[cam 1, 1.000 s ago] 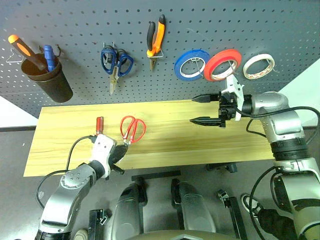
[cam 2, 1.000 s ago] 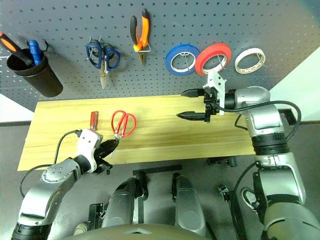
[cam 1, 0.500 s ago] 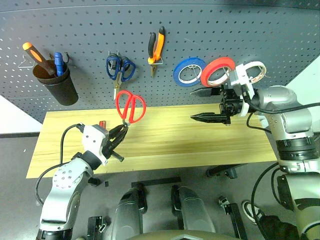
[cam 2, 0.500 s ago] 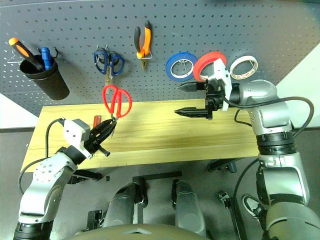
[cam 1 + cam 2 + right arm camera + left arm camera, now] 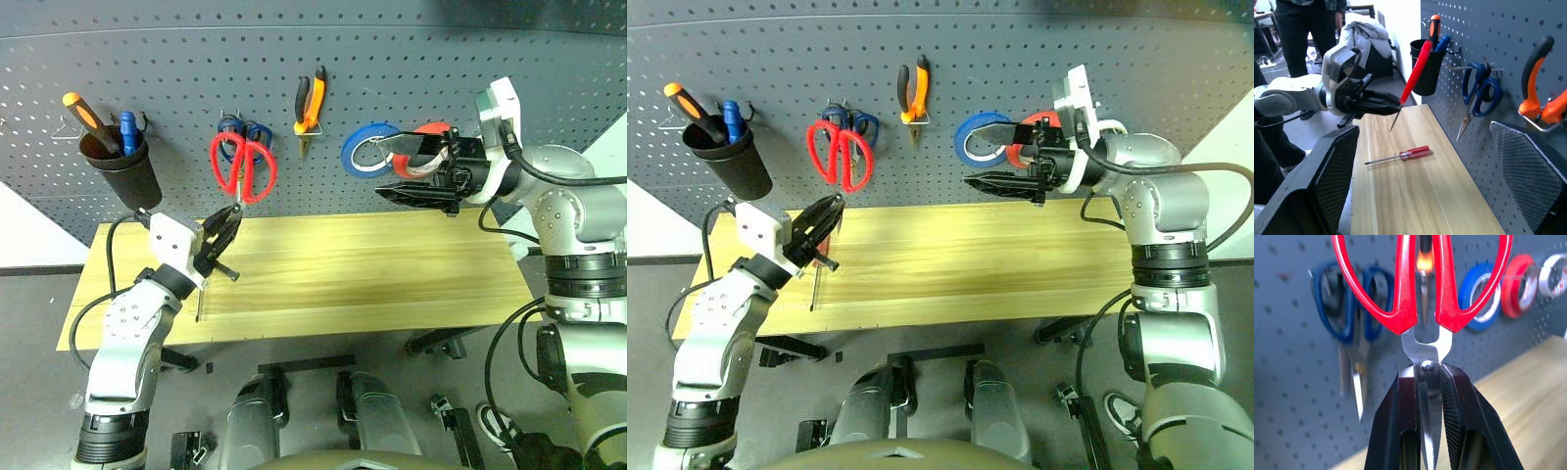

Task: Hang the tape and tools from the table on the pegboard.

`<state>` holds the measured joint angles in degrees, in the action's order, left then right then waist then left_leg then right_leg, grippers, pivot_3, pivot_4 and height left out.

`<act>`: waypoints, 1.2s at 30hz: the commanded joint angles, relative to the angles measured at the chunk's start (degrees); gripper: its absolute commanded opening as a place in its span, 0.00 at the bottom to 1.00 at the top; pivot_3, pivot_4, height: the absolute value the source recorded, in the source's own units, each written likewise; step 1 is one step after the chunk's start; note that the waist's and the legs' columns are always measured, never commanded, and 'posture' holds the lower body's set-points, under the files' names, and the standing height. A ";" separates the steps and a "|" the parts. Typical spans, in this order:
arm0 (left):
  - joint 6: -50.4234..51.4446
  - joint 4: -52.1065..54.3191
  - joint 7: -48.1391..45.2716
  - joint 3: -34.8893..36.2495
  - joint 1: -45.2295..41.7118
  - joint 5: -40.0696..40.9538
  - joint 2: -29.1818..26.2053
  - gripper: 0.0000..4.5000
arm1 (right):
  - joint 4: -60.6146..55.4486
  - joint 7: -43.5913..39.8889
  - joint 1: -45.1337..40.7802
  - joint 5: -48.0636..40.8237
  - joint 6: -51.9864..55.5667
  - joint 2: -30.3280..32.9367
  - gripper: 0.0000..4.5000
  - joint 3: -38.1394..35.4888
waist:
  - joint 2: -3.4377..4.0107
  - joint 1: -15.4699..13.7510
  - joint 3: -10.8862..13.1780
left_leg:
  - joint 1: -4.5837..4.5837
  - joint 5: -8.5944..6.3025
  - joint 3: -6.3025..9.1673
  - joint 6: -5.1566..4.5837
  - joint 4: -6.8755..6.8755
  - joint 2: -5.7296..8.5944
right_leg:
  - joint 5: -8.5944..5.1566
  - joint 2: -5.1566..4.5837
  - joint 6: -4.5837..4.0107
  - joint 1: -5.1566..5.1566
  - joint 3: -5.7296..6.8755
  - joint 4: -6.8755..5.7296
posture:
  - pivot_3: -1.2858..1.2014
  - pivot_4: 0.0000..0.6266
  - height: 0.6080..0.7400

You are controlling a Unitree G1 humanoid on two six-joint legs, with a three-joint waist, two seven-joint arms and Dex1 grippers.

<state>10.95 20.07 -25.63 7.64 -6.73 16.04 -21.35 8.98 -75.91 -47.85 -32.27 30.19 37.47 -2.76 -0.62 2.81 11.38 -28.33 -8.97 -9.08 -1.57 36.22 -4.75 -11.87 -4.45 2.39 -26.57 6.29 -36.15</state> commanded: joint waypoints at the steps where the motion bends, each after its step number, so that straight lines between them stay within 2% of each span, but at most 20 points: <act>1: 1.30 -0.89 1.78 -0.63 -3.03 -1.13 0.13 0.06 | -0.35 0.37 -1.00 0.39 -1.45 0.01 1.00 -0.28 | -0.01 -0.31 -0.23 | 0.00 0.00 -0.01 0.00 0.02 0.03 | 0.00 0.04 0.00 0.00 0.00 0.00 | 0.49 0.15 0.92; 15: 5.43 -7.30 4.89 -1.68 -9.46 -3.91 0.23 0.06 | -0.18 1.54 0.06 2.19 -3.32 0.14 1.00 0.26 | 0.02 -0.47 -0.49 | 0.07 0.01 -0.10 -0.03 0.20 0.03 | 0.01 0.13 0.04 0.15 0.03 -0.10 | 0.48 0.16 0.92; 26: 3.31 -27.32 5.88 -2.56 -22.63 -6.61 0.89 0.06 | -0.08 3.41 0.42 3.63 -5.00 0.02 1.00 0.64 | 0.04 -0.48 -0.50 | 0.02 -0.03 -0.07 -0.25 0.75 -0.01 | -0.03 0.12 0.11 0.21 0.09 -0.54 | 0.47 0.17 0.92; 29: 1.81 -30.00 4.96 -2.56 -24.25 -6.19 1.64 0.06 | -0.05 3.96 0.48 4.04 -5.46 -0.06 1.00 0.62 | 0.04 -0.51 -0.50 | 0.03 -0.06 -0.07 -0.27 0.87 0.05 | -0.10 -0.01 0.19 0.19 0.09 -0.82 | 0.47 0.18 0.92; 36: 2.53 -27.63 4.55 -2.50 -22.93 -6.09 2.42 0.57 | -0.89 4.38 1.18 4.16 -5.51 0.31 1.00 0.53 | 0.03 -0.39 -0.51 | 0.03 -0.11 -0.04 -0.24 0.94 0.05 | -0.10 -0.05 0.19 0.16 0.08 -0.94 | 0.47 0.18 0.92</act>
<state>13.56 -11.01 -21.24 5.14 -29.91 9.93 -18.72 9.60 -71.69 -46.61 -27.79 25.47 37.20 -0.93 -0.59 2.42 10.87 -28.29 -9.04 -9.13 -1.87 37.16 -4.70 -11.97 -4.50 2.58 -26.40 6.38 -37.10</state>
